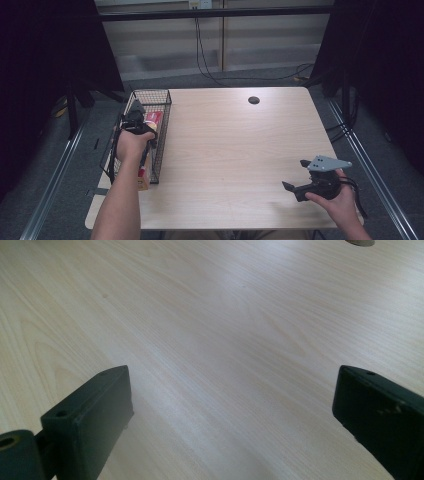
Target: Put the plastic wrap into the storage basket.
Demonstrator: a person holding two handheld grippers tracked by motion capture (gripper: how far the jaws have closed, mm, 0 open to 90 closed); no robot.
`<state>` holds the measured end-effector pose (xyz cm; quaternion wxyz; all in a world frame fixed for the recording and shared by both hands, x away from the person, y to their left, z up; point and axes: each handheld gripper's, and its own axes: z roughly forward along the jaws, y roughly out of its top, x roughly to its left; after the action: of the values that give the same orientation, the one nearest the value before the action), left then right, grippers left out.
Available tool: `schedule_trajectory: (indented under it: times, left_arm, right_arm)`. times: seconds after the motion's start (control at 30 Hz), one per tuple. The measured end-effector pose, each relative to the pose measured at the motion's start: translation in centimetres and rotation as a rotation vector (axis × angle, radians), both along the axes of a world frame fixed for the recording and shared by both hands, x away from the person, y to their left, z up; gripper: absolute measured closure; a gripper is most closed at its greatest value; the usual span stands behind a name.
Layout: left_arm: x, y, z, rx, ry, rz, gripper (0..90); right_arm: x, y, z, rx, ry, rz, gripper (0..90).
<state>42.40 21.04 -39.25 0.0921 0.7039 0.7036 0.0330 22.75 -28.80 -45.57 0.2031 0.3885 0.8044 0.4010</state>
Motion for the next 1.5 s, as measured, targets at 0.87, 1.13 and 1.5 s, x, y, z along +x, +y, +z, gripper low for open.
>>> schedule_trajectory:
  times: [0.87, 1.13, 1.5]
  left_arm:
    - [-0.3, -0.1, -0.1, -0.011, -0.026, 0.013, 39.4]
    - [-0.6, 0.2, 1.3, -0.054, -0.071, 0.013, 31.3]
    - [-1.0, 0.6, 2.0, -0.095, -0.095, -0.037, 28.7]
  right_arm:
    - [0.0, 0.2, 0.1, -0.006, 0.002, 0.007, 2.7]
    - [0.0, 0.3, 0.0, -0.004, 0.003, 0.007, 2.7]
    - [-0.1, 0.4, 0.1, -0.008, 0.002, 0.010, 2.7]
